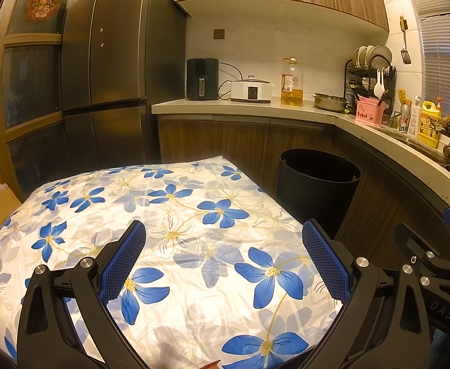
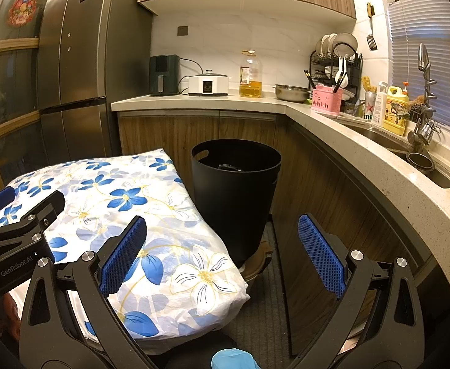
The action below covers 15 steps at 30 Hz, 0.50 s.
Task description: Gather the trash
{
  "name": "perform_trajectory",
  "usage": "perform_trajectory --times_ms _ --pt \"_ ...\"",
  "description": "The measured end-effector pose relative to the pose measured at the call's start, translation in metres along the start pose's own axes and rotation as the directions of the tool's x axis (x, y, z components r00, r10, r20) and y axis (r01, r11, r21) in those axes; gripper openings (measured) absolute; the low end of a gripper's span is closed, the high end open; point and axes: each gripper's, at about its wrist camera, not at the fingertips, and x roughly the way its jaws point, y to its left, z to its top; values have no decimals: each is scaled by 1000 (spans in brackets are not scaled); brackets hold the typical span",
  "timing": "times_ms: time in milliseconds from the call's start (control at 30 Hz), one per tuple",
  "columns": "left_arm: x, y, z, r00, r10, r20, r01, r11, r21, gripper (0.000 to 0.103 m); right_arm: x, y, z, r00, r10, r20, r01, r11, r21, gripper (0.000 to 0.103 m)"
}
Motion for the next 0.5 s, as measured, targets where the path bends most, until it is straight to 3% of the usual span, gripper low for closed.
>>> perform_trajectory --times_ms 500 --pt "2 0 0 1000 0 -5 0 1000 7 97 1 1 -1 1000 0 -1 0 1000 1 98"
